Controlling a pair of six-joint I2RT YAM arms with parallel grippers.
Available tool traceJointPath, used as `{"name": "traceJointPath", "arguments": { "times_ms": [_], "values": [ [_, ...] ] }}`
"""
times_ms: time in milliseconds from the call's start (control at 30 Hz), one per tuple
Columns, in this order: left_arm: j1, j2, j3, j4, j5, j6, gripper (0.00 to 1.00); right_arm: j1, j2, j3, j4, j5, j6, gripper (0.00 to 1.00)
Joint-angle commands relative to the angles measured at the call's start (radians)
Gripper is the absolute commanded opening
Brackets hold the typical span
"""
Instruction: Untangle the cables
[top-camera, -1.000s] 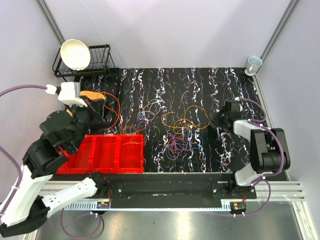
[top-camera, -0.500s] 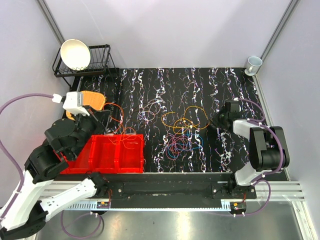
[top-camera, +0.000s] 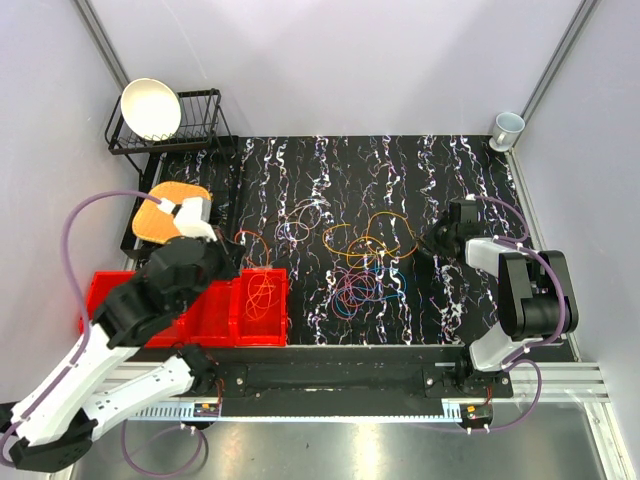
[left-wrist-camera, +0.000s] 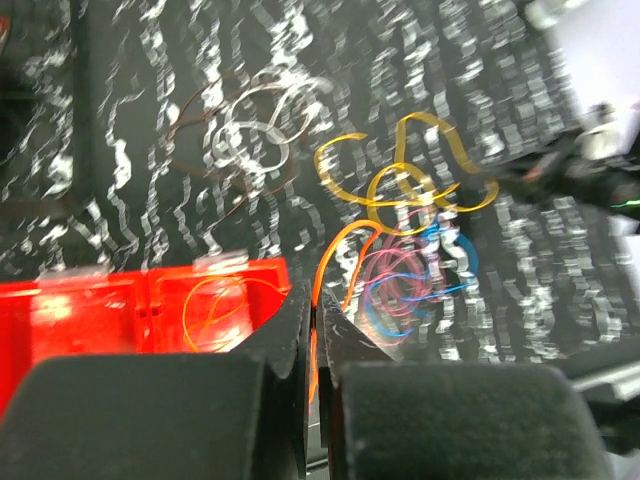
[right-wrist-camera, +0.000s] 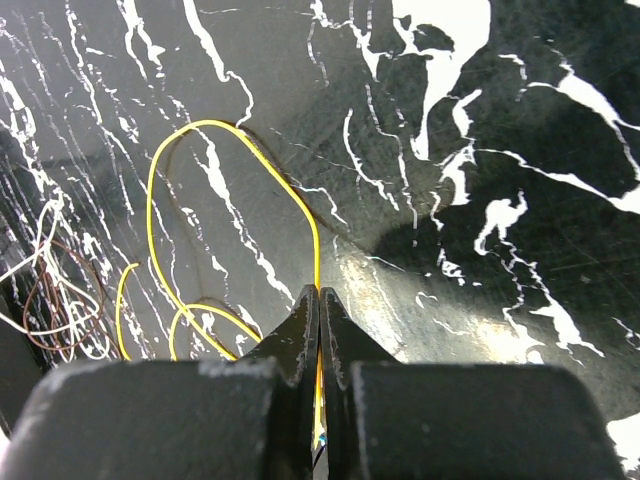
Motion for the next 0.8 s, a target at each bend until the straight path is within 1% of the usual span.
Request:
{"name": "traceJointPath", "arguments": {
  "times_ms": [0,167,333,400,533,767],
  "values": [
    [0.002,0.023,-0.044,0.073,-0.119,-0.019,0.00,-0.003,0.010,0.038,0.039,-0.030,0.007,0.00],
    [0.002,0.093,-0.094,0.121,-0.193,-0.013,0.00,-0.001,0.010,0.039,0.038,-0.030,0.007,0.00],
    [0.002,0.195,-0.156,0.115,-0.294,-0.050,0.00,-0.003,0.019,0.042,0.038,-0.034,0.005,0.00],
    [0.002,0.207,-0.180,0.104,-0.322,-0.068,0.00,-0.001,0.021,0.045,0.038,-0.039,0.003,0.00],
    [0.004,0.209,-0.234,0.103,-0.320,-0.108,0.00,-0.003,0.024,0.045,0.039,-0.042,0.003,0.00],
    [0.004,0.227,-0.327,0.096,-0.239,-0.174,0.00,-0.003,0.039,0.052,0.044,-0.059,0.008,0.00]
  ]
}}
